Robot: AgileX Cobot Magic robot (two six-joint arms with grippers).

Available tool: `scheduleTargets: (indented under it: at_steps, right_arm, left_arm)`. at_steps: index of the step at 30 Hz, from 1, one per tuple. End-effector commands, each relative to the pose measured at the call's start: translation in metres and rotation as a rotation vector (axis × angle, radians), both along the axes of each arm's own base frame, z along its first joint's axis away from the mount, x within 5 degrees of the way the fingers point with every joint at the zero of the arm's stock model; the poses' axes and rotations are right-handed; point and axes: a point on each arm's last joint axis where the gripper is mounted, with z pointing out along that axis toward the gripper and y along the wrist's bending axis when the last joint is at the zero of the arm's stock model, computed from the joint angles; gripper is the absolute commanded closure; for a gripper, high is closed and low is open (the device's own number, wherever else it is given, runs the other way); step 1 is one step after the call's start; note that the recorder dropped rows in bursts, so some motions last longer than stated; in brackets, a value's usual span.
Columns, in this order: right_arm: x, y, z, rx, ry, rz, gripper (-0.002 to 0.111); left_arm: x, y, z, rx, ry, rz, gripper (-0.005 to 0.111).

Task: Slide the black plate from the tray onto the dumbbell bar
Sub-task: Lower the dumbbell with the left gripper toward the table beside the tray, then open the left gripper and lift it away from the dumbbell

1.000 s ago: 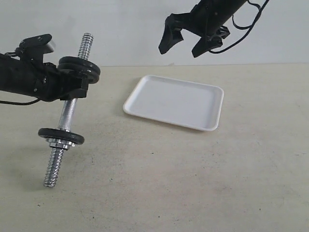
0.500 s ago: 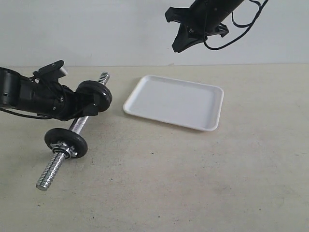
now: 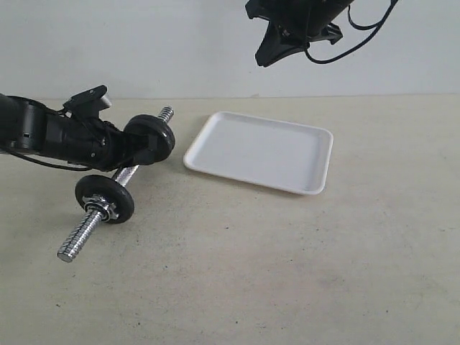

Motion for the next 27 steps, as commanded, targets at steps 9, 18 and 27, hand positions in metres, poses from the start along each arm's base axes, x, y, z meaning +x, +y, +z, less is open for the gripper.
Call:
scheduleTargets:
  at_steps: [9,18,27]
  right_arm:
    - [-0.001,-0.003,0.009,0.02,-0.018,-0.001,0.107]
    - [-0.001,-0.003,0.009,0.02,-0.019,0.0,0.107]
    - [-0.006,-0.005,0.021,0.022,-0.051,0.009,0.107]
  left_arm:
    - [0.007,-0.011,0.041,-0.112,-0.122,-0.063,0.057]
    - [0.007,-0.011,0.041,-0.115,-0.12,-0.061,0.057]
    - [0.004,-0.01,0.07,-0.103,-0.206,-0.082,0.057]
